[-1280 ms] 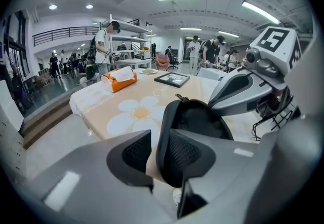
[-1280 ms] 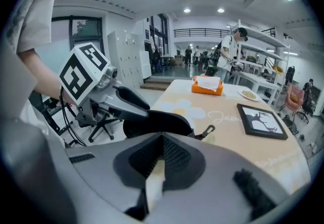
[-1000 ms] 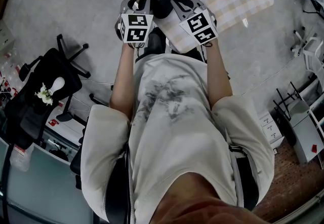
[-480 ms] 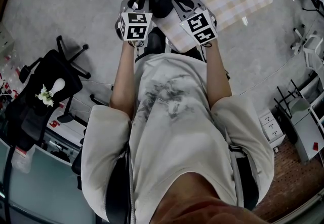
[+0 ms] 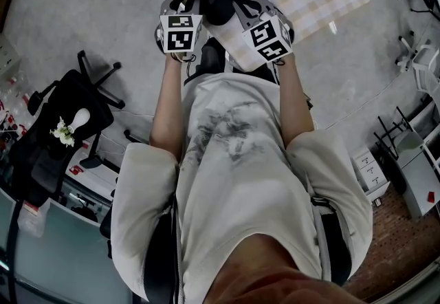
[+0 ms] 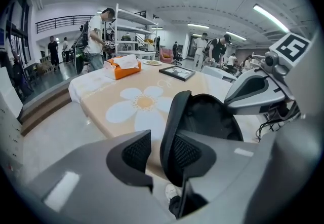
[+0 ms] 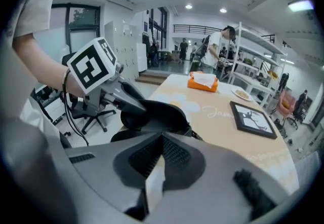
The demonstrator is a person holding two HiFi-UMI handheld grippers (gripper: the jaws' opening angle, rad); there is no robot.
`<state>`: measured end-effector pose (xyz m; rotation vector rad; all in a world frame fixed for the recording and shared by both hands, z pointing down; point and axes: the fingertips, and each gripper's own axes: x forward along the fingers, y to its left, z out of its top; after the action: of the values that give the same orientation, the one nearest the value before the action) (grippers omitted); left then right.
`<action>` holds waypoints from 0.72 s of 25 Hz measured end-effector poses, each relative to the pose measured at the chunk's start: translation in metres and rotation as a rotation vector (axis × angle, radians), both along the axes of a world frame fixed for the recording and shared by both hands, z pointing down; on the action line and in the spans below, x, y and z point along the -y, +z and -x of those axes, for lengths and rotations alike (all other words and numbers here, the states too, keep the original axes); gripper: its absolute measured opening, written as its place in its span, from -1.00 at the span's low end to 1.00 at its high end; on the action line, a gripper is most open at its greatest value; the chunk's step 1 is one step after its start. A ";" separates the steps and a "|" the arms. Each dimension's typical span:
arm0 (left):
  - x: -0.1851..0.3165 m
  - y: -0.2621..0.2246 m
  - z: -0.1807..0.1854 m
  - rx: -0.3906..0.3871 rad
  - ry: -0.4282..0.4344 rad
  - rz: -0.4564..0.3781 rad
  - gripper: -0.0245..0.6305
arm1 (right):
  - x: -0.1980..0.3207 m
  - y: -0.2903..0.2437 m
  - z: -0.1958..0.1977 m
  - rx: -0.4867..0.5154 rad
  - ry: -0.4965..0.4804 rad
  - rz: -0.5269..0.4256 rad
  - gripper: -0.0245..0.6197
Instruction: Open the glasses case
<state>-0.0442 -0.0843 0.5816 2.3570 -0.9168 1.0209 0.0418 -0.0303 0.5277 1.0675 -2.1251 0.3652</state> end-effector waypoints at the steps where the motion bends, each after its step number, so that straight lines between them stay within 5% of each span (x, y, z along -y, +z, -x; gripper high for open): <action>1: 0.001 0.000 0.000 0.000 -0.002 -0.001 -0.55 | 0.000 0.000 0.000 -0.007 -0.003 -0.001 -0.88; 18: 0.009 0.009 -0.008 0.006 -0.017 0.028 -0.58 | -0.013 0.025 -0.009 -0.066 -0.001 0.067 -0.88</action>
<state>-0.0364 -0.0933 0.5903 2.3203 -0.9178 1.0286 0.0509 -0.0173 0.5522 1.0266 -2.0409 0.3920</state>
